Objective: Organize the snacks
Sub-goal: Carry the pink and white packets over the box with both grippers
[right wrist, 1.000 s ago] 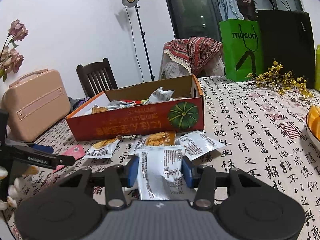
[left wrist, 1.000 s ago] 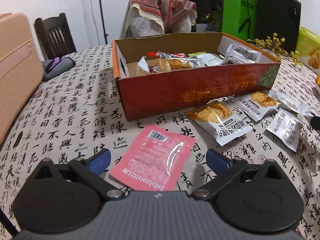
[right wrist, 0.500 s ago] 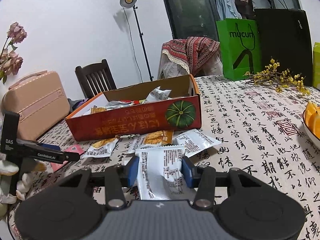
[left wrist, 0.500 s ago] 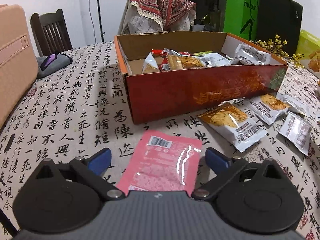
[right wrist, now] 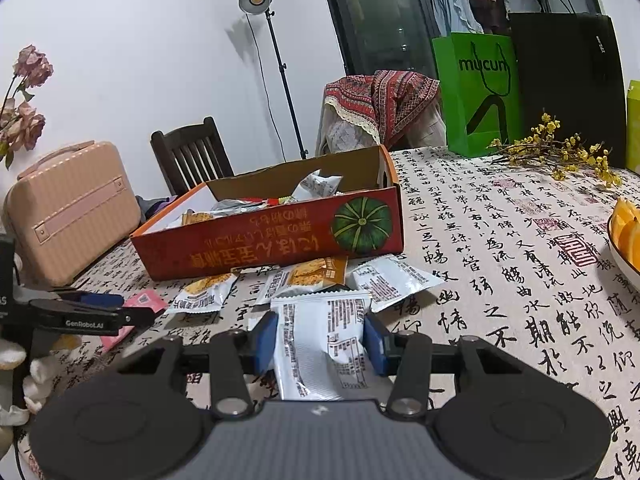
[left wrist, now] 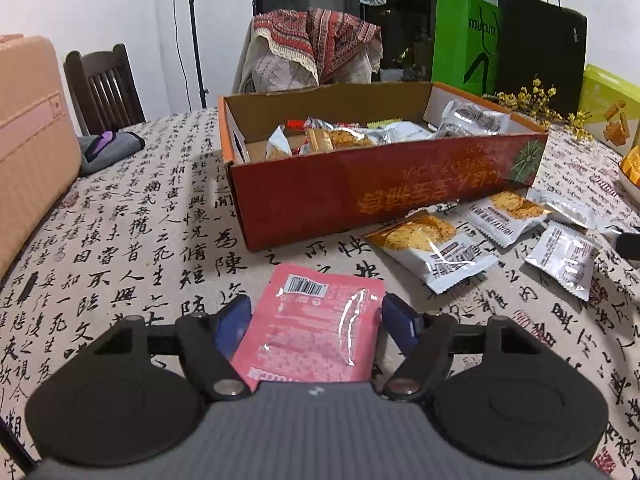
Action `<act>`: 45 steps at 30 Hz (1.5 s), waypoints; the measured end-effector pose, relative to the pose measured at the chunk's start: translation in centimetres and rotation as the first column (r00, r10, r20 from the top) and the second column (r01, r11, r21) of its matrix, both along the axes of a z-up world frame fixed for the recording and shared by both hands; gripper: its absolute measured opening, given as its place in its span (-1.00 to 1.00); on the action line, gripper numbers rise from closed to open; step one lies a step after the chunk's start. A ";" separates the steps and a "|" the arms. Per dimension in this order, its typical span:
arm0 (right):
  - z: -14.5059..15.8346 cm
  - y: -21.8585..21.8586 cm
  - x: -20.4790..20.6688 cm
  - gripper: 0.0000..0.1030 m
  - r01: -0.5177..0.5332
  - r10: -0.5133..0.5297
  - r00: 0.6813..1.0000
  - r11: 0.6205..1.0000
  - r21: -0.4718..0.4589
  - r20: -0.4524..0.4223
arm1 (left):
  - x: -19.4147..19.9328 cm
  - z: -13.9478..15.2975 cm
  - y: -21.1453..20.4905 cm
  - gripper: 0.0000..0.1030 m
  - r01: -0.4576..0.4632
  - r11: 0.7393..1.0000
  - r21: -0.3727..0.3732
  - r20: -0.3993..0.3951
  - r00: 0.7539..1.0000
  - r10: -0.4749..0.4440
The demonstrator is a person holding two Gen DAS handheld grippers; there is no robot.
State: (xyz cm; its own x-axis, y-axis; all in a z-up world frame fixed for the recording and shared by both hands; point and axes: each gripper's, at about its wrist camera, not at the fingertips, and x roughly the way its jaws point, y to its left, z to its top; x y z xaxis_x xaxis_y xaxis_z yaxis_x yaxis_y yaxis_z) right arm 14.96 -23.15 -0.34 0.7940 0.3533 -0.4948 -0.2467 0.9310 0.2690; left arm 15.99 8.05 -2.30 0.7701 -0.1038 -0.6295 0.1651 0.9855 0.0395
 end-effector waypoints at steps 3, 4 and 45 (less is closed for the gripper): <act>-0.1 0.0 0.0 -0.12 -0.001 0.001 1.000 1.000 0.003 -0.002 | -0.5 0.5 -0.1 0.42 -0.011 1.000 -0.011 0.022 1.000 0.011; 0.0 0.0 0.1 -0.12 -0.001 0.001 1.000 1.000 0.004 -0.001 | -0.6 0.7 -0.1 0.42 -0.013 1.000 -0.016 0.027 1.000 0.014; 10.6 3.4 10.3 -0.12 0.031 -0.030 0.972 1.000 -0.004 0.231 | 4.8 10.5 -3.6 0.42 -0.147 0.951 -0.272 0.270 0.937 0.222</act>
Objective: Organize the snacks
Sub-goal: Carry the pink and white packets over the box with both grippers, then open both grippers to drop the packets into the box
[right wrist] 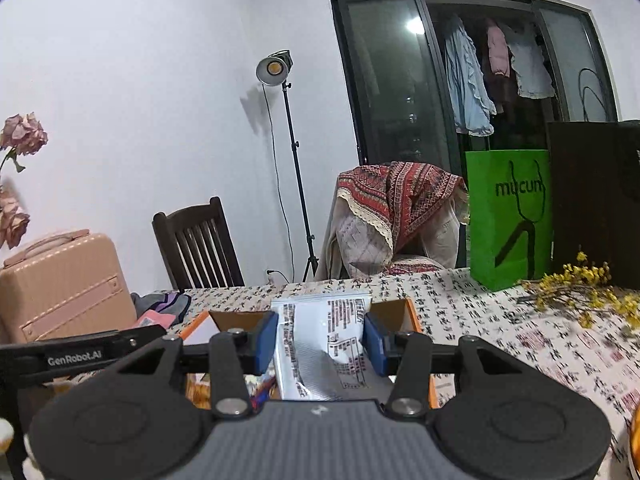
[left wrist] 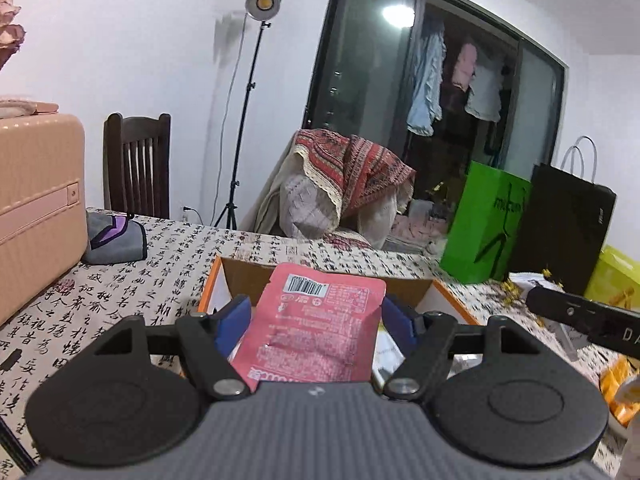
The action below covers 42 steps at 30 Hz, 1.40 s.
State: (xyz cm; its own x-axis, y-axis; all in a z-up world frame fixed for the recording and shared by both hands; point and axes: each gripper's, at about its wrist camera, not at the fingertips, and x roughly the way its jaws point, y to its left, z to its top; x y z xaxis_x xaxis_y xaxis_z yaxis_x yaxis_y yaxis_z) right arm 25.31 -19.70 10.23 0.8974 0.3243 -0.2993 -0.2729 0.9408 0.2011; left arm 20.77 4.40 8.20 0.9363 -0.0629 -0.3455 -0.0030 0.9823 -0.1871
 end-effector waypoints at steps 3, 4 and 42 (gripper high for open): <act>0.0 0.7 1.7 -0.12 0.001 -0.001 1.000 1.000 0.001 -0.002 | 1.3 -0.1 -0.4 0.42 -0.029 0.999 -0.020 -0.003 1.000 0.028; 0.0 0.9 2.3 -0.12 0.003 -0.003 1.000 1.000 0.002 -0.002 | 1.9 -0.3 -0.6 0.43 -0.044 0.999 -0.024 -0.007 0.999 0.043; -7.3 0.6 8.8 1.00 0.020 -0.018 0.996 1.000 0.017 -0.089 | 4.6 -4.1 -0.1 1.00 -0.251 0.968 -0.028 0.048 0.967 0.252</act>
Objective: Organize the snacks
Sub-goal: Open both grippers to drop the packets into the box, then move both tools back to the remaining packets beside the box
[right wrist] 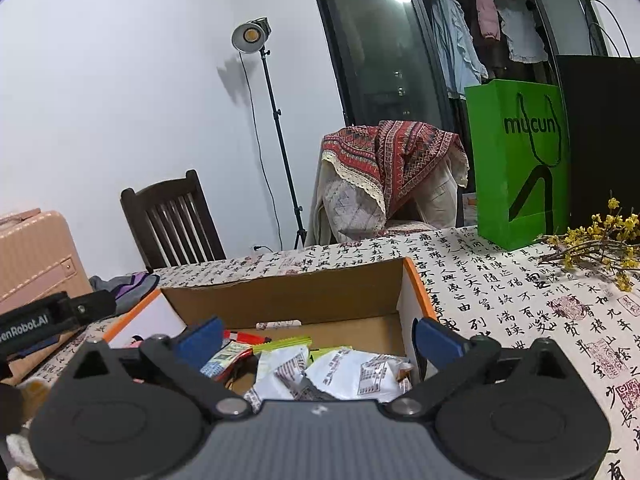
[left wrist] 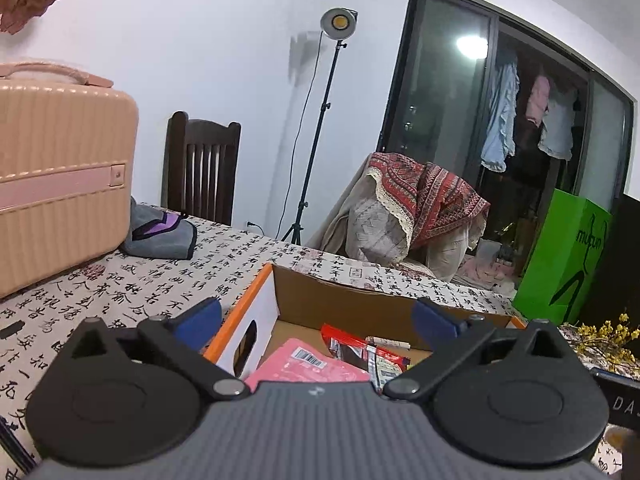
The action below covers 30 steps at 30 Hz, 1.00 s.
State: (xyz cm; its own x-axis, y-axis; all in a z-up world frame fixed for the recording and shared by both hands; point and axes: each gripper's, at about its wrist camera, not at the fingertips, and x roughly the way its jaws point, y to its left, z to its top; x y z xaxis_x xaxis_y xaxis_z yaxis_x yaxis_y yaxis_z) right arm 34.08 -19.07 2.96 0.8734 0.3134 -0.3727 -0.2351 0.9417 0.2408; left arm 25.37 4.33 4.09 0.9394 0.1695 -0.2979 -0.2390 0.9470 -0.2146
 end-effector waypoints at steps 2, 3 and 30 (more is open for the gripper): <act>0.0 0.1 0.0 1.00 0.006 -0.006 1.000 1.000 -0.013 -0.001 | 0.0 0.0 0.0 1.00 -0.003 1.000 -0.003 -0.002 1.000 0.003; 0.0 0.1 0.0 1.00 0.006 -0.006 1.000 1.000 -0.014 -0.003 | 0.0 0.0 0.1 1.00 -0.005 1.000 -0.004 -0.004 1.000 0.005; 3.9 -2.3 -6.0 1.00 0.005 -0.002 0.998 0.999 -0.052 0.058 | -4.8 4.7 -0.7 1.00 0.022 0.999 -0.027 -0.016 1.000 -0.022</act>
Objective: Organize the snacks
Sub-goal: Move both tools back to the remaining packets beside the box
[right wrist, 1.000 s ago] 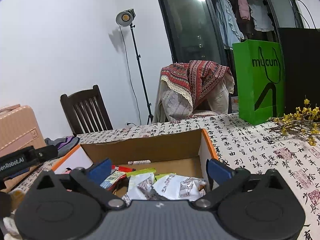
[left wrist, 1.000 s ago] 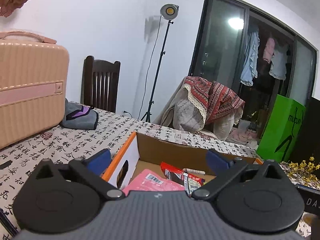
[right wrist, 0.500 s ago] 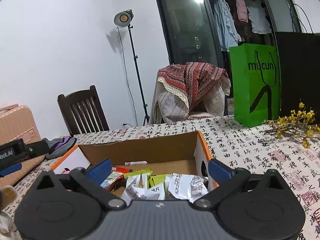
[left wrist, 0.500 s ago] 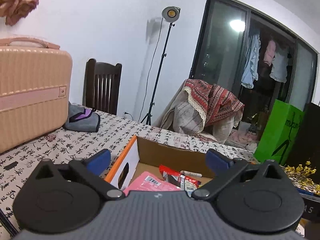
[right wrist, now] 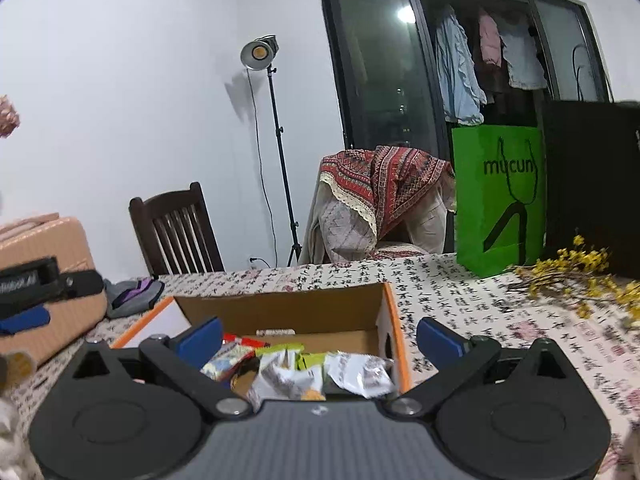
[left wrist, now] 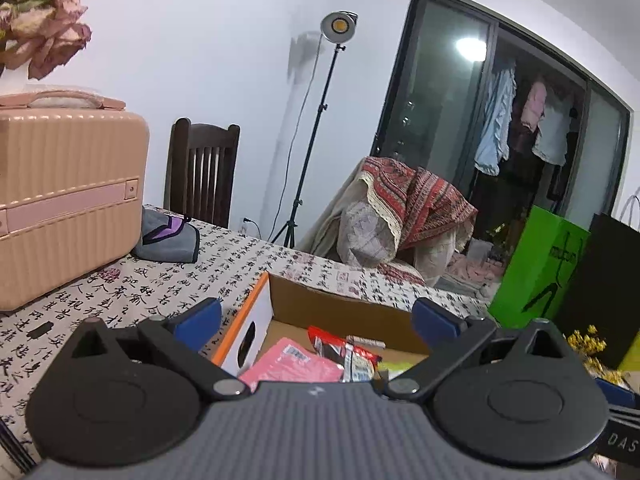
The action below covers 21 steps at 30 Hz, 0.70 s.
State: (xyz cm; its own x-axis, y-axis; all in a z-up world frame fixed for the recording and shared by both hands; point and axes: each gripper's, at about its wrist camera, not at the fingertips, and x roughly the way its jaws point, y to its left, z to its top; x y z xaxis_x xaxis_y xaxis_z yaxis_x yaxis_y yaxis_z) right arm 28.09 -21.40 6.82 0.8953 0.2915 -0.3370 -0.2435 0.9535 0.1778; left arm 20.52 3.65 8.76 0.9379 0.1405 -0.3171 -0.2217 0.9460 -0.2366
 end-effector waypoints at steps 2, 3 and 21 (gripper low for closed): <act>0.1 -0.4 -1.2 1.00 -0.010 0.010 1.000 1.000 -0.013 -0.008 | -1.0 0.0 -0.4 1.00 0.011 1.000 0.012 -0.010 1.000 -0.011; 0.0 -0.5 -1.8 1.00 -0.015 0.015 1.000 1.000 -0.015 -0.013 | -1.5 0.0 -0.6 1.00 0.021 1.000 0.018 -0.017 1.000 -0.021; -4.3 -1.9 -11.2 1.00 -0.101 0.096 0.986 0.994 -0.034 -0.135 | -9.9 -4.8 0.1 1.00 0.100 0.992 0.075 -0.156 0.984 -0.087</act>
State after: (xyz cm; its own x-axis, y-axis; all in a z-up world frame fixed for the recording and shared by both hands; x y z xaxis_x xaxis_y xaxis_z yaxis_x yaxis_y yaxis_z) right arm 16.92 -23.31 2.51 0.8092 0.3596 -0.4646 -0.3133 0.9331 0.1764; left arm 10.57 3.74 3.94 0.8896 0.0860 -0.4485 -0.1590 0.9790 -0.1275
